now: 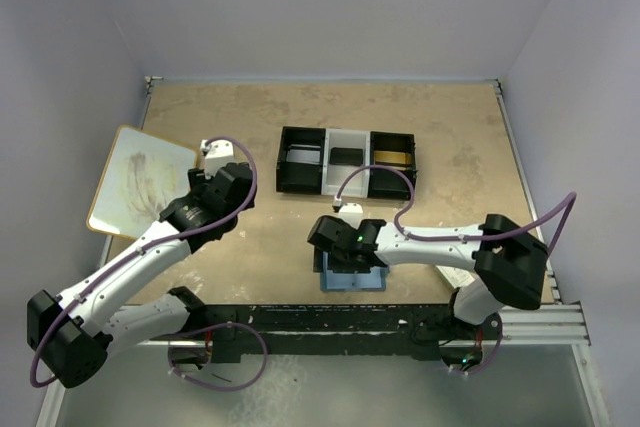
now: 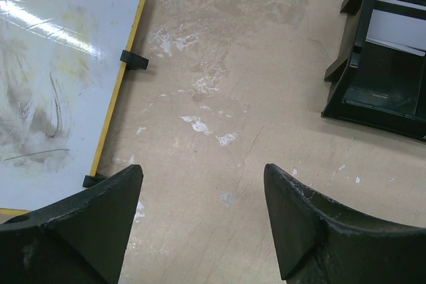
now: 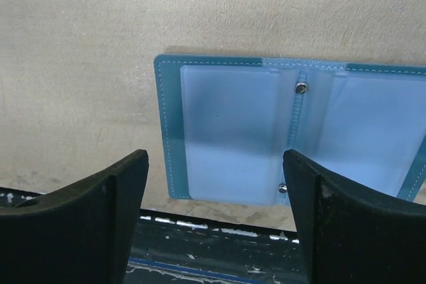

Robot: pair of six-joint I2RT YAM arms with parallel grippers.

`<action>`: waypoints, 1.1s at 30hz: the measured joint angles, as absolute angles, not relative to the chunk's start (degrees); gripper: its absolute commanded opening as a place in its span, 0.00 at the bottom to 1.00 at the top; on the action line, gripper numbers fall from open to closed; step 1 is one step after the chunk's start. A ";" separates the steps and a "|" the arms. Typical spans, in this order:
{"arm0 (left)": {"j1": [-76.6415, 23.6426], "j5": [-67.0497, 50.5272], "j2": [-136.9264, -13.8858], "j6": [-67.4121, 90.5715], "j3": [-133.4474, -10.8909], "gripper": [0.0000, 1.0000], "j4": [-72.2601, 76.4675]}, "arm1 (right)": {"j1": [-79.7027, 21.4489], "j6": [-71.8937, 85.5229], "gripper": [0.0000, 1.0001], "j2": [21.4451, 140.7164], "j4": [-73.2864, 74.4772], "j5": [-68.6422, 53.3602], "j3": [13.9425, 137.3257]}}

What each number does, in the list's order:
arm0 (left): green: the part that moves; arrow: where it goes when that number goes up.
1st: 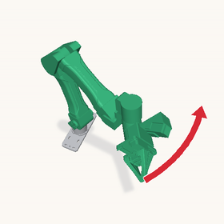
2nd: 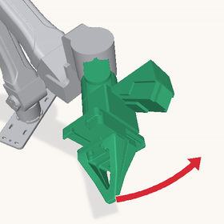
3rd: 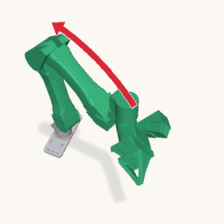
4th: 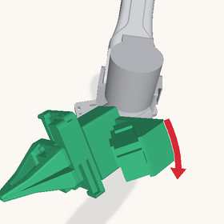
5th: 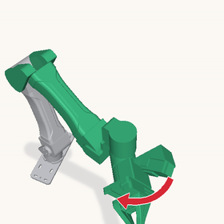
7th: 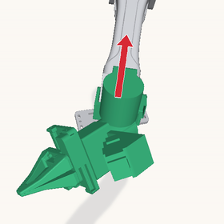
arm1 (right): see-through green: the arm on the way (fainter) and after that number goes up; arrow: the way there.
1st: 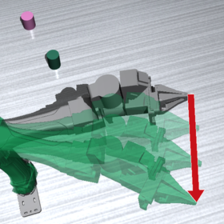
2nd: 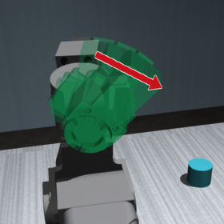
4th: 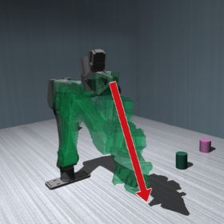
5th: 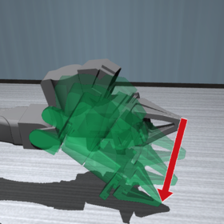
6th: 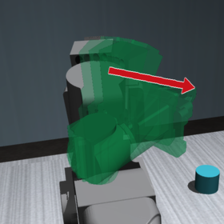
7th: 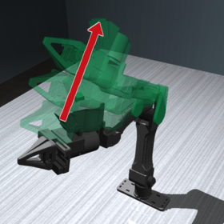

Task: Take the credit cards out of the card holder
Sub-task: Adjust the card holder at the center of the board.

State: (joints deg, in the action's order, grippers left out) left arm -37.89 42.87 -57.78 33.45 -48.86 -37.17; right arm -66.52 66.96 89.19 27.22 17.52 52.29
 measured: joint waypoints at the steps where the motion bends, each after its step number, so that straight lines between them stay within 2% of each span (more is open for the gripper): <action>1: -37.89 42.87 -57.78 33.45 -48.86 0.72 -37.19 | -66.52 66.98 0.83 88.84 27.22 17.50 52.27; 6: -37.89 42.85 -58.00 33.43 -48.86 0.72 -37.19 | -66.52 67.00 0.79 88.07 27.27 17.50 52.14; 14: -37.89 42.68 -58.72 33.43 -48.86 0.72 -37.21 | -66.52 66.70 0.66 93.03 27.86 17.78 52.99; 20: -37.89 42.44 -59.11 33.43 -48.86 0.72 -37.21 | -66.52 65.98 0.51 93.69 29.04 18.37 53.34; 30: -37.89 42.30 -59.33 33.43 -48.86 0.72 -37.21 | -66.02 64.88 0.46 92.53 28.10 17.85 51.94; 33: -37.89 42.17 -59.42 33.41 -48.86 0.72 -37.21 | -65.80 64.05 0.42 92.31 28.01 17.21 51.88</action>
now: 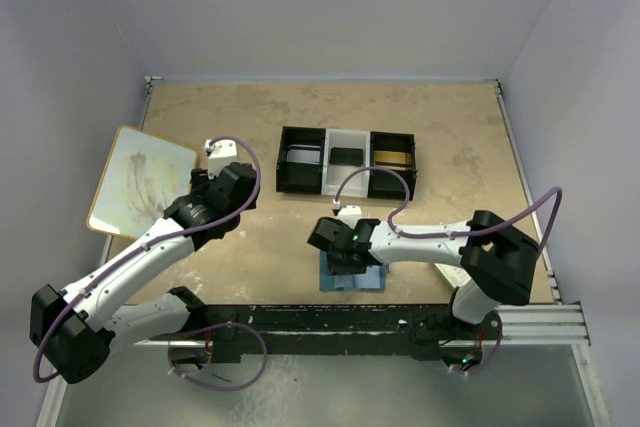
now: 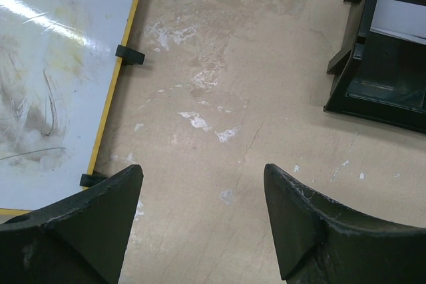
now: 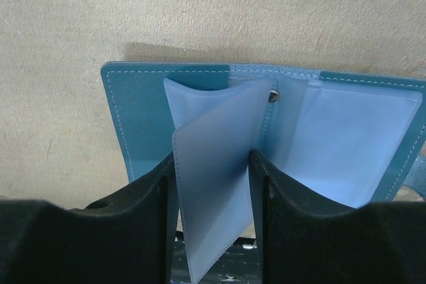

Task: Take the credit cards out of the card holder
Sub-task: Adjust the card holder at the center of the board.

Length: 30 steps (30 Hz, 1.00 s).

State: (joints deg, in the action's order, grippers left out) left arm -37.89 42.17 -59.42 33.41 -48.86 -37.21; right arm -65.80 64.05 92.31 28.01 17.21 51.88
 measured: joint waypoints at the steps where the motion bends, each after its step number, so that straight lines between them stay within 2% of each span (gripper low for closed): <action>1: -37.89 42.17 -59.46 33.41 -48.86 0.72 -37.21 | -65.69 63.79 0.43 92.25 28.01 17.02 51.88; 4: -37.89 42.15 -59.64 33.41 -48.86 0.72 -37.21 | -65.56 63.20 0.50 91.83 27.68 16.51 51.46; 6: -37.89 42.13 -59.68 33.41 -48.86 0.72 -37.21 | -65.47 63.00 0.63 91.42 26.81 15.86 51.05; 7: -37.89 42.13 -59.68 33.41 -48.86 0.72 -37.21 | -65.45 62.92 0.67 91.46 26.35 15.44 51.07; 14: -37.89 41.95 -59.79 33.41 -48.86 0.72 -37.21 | -65.52 62.78 0.78 92.16 25.21 13.78 52.42; 18: -37.89 41.89 -59.88 33.41 -48.86 0.71 -37.21 | -65.52 64.03 0.83 92.12 27.38 14.50 53.84; 23: -37.89 41.71 -59.94 33.41 -48.86 0.71 -37.19 | -65.52 65.19 0.85 90.28 31.90 17.21 56.95; 30: -37.89 41.50 -60.14 33.41 -48.86 0.71 -37.19 | -65.21 68.86 0.88 85.30 36.03 19.51 55.02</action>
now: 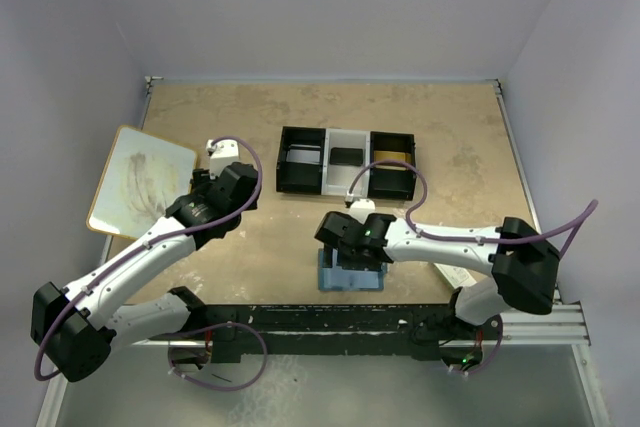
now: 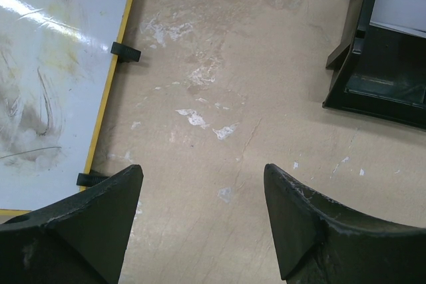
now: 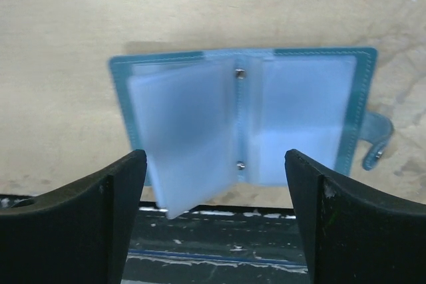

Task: Take the credit cards out of the card holder
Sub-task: Adjust the card holder at the center of the board.

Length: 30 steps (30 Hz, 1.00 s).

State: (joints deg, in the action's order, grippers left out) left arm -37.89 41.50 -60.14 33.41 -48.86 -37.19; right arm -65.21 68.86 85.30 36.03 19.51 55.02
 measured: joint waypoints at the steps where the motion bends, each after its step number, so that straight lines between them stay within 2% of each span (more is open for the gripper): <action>1: -37.89 41.47 -60.14 33.41 -48.86 0.71 -37.19 | -65.19 69.25 0.89 85.12 36.36 19.68 54.39; 12: -37.89 41.08 -60.53 33.39 -48.86 0.71 -37.19 | -62.87 70.30 0.89 85.06 35.55 19.64 48.31; 18: -37.89 41.01 -60.86 33.39 -48.86 0.71 -37.19 | -62.67 68.69 0.93 82.41 33.39 18.59 48.34; 24: -37.89 40.88 -60.88 33.39 -48.86 0.71 -37.19 | -62.43 67.79 0.74 72.55 32.47 18.74 48.34; 30: -37.89 40.77 -60.99 33.39 -48.86 0.71 -37.19 | -60.80 68.53 0.75 69.01 31.40 18.37 44.56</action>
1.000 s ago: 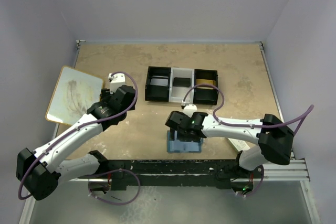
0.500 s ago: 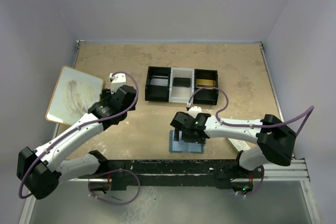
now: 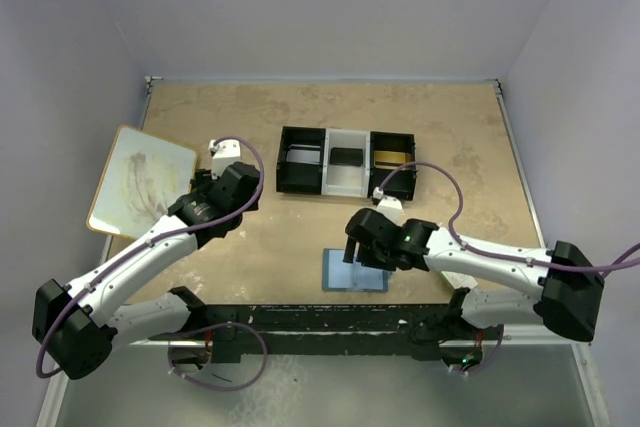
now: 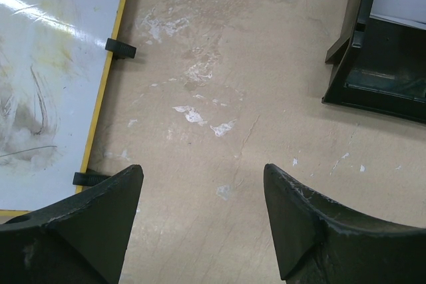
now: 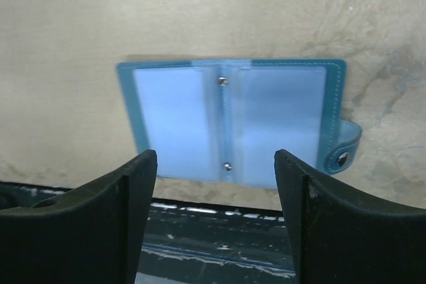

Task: Take the credit cards out of the card holder
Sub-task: Adjust the card holder at the center of the board.

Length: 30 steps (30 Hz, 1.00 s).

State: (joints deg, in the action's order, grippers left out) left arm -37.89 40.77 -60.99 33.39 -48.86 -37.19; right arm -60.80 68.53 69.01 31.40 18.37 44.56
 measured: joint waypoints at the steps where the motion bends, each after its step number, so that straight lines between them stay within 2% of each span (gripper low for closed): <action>1: -37.89 40.73 -61.01 33.39 -48.86 0.71 -37.17 | -60.64 68.69 0.75 69.52 31.42 18.24 43.46; 14: -37.89 40.69 -61.12 33.39 -48.86 0.70 -37.17 | -59.86 69.58 0.80 80.29 32.03 18.15 42.59; 18: -37.89 40.69 -61.12 33.39 -48.86 0.70 -37.17 | -59.88 69.49 0.80 80.95 32.10 18.33 42.96; 21: -37.89 40.69 -61.12 33.39 -48.86 0.70 -37.17 | -59.88 69.54 0.85 81.03 32.05 18.33 42.94; 30: -37.89 40.66 -61.12 33.39 -48.86 0.70 -37.17 | -59.86 68.95 0.85 81.28 32.88 18.41 43.86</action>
State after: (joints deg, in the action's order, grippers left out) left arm -37.89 40.66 -61.12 33.39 -48.86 -37.17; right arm -59.86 68.95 81.28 32.88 18.41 43.86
